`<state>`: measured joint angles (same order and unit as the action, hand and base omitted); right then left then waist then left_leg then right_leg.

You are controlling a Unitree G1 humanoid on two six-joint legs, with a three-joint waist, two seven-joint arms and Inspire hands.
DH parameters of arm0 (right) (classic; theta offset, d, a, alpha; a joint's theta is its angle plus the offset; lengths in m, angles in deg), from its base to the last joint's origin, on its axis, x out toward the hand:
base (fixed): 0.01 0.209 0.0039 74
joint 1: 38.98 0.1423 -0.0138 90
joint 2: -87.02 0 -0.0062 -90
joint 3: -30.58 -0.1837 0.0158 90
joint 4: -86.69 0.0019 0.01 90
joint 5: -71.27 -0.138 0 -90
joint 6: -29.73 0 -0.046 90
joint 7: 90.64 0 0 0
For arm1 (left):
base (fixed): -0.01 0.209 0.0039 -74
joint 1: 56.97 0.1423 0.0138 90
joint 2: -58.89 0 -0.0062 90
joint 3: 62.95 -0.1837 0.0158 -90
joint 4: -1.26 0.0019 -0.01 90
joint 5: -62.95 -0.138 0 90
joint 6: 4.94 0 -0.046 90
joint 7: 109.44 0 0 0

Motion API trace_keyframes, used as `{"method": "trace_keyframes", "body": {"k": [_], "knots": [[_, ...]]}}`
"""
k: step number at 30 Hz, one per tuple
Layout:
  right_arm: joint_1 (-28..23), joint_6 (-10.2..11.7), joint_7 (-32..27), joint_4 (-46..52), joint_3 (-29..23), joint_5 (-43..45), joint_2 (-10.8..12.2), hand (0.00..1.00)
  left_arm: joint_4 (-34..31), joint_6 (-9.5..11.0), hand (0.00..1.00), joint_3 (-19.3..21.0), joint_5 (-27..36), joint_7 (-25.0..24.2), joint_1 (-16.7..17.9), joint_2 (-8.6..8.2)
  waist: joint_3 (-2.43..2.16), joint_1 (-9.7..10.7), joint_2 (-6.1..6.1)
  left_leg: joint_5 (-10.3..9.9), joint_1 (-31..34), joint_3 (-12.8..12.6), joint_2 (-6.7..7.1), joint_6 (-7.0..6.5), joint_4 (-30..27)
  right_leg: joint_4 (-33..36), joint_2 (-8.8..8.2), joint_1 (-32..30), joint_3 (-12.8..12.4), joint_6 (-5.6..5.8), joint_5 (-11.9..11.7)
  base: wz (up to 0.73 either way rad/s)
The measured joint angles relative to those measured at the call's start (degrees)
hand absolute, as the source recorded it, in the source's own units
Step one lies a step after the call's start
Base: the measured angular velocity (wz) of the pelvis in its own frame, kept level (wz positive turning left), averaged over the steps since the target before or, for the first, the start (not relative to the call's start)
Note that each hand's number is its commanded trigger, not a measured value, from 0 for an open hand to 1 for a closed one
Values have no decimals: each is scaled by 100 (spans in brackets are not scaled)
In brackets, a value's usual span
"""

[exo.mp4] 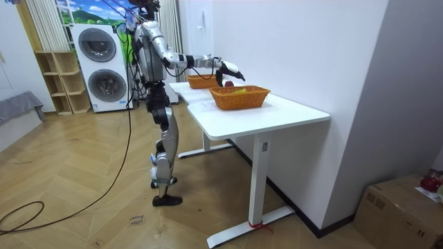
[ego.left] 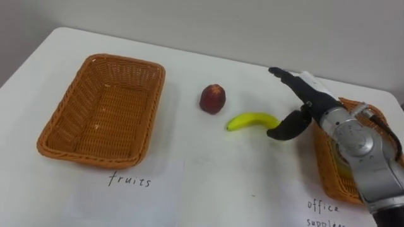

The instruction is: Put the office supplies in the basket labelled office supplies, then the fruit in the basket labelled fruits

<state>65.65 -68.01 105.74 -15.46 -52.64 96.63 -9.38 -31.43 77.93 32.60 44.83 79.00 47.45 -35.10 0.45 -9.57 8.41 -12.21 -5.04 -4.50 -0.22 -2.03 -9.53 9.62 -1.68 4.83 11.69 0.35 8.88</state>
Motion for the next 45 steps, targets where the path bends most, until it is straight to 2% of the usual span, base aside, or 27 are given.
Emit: {"method": "trace_keyframes", "body": {"k": [12, 14, 18, 26, 31, 41, 45], "knots": [[0, -48, 2, -346, 125, 0, 3, 0, -52, 0, 0, -4, 3, 12, 40, 19, -5, -57, 2, 0, 83, 51, 2, 0, -14, -4, -2, -47, 48, 0, 0, 1], [0, -47, 0, -348, 126, 5, 2, 0, -52, 1, 0, -3, 1, 13, 34, 23, -26, -91, 32, 2, 140, 51, 3, 2, -29, -4, -4, -99, 57, -1, 0, 0], [1, -57, -12, -598, 127, 9, 2, 0, -53, 2, 0, -2, -3, 8, 38, 24, -26, -169, 32, 3, 148, 62, 3, 2, -35, -5, -10, -98, 94, -1, -1, 2], [5, -58, -12, -845, 127, 67, 3, 0, -48, -15, 0, -10, -2, -20, 45, 20, 11, -234, -5, 3, 257, 80, 6, 1, -72, -6, -18, -164, 110, -1, -1, 1], [79, -55, -67, -985, 126, -7, 2, 0, -43, -39, 0, -20, -2, -39, 53, 16, 50, -254, -56, 2, 292, 82, 2, 2, -86, -6, -12, -191, 115, -1, -1, 0], [275, -53, -70, -1079, 136, -44, 1, 0, -49, -58, 0, -30, 4, -1, 19, -4, 44, -333, -68, 3, 474, 87, 3, 2, -179, 9, -12, -346, 119, -20, -13, 0], [403, -58, -75, -1209, 163, -45, 0, 0, -49, -135, 0, -93, 4, 112, 16, -1, 43, -329, -71, 3, 503, 88, -1, 2, -185, 11, -9, -376, 121, -27, -17, 0]]}}
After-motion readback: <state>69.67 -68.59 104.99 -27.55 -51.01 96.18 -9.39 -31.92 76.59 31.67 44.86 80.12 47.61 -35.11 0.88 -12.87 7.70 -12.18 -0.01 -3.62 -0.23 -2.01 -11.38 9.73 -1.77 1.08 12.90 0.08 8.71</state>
